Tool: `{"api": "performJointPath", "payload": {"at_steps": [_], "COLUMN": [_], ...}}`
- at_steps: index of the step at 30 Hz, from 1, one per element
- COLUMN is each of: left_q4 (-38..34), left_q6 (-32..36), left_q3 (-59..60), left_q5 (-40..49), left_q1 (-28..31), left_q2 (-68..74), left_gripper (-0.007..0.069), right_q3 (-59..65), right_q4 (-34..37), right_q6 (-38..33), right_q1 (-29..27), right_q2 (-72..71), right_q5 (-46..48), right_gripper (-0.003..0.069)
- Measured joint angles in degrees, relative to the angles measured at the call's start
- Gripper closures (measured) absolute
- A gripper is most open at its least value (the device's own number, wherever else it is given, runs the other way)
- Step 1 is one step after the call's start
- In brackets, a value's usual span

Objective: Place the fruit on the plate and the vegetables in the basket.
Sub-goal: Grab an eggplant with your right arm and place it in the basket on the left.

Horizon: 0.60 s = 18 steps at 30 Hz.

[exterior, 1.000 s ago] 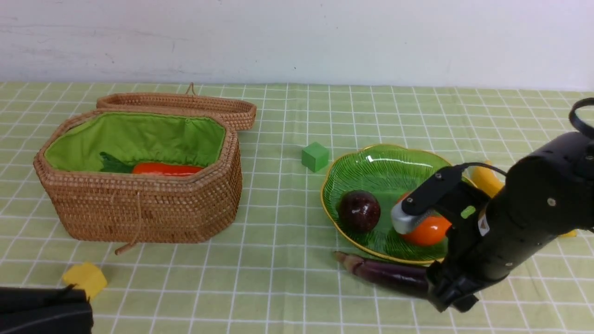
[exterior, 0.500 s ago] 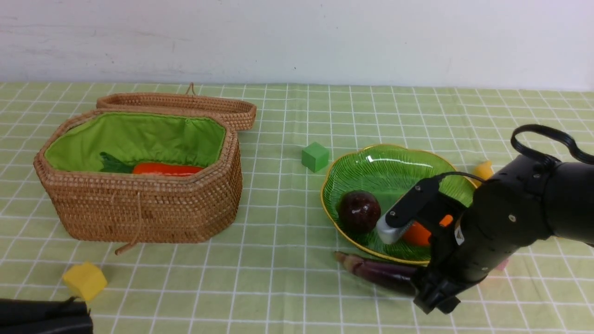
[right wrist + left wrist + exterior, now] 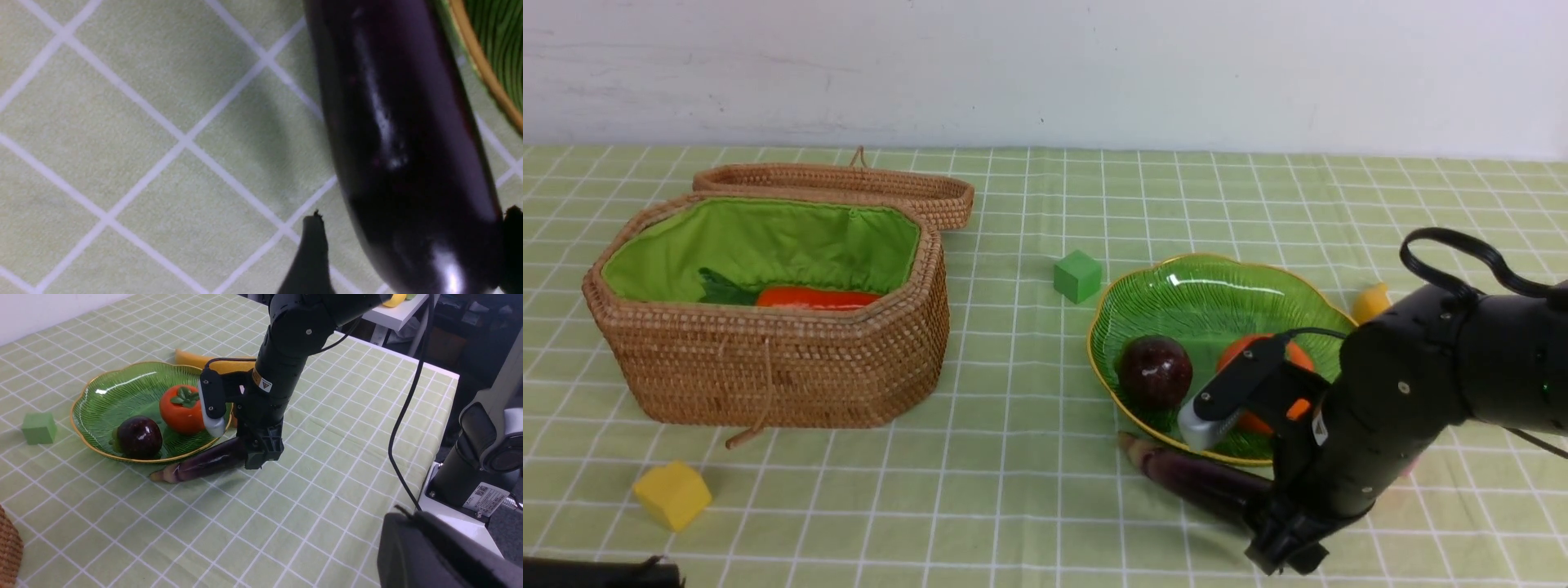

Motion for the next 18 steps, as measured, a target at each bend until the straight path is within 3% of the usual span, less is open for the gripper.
{"api": "performJointPath", "payload": {"at_steps": [7, 18], "left_q4": [-0.07, -0.13], "left_q6": [0.00, 0.00], "left_q3": [0.00, 0.00], "left_q5": [0.00, 0.00], "left_q1": [0.00, 0.00], "left_q2": [0.00, 0.00], "left_gripper": [0.0634, 0.0634], "right_q3": [0.00, 0.00], "right_q4": [3.78, 4.39], "right_q6": [-0.18, -0.18], "right_q1": [0.00, 0.00], "right_q2": [0.00, 1.10], "right_q5": [2.27, -5.35], "right_gripper": [0.0100, 0.0100]}}
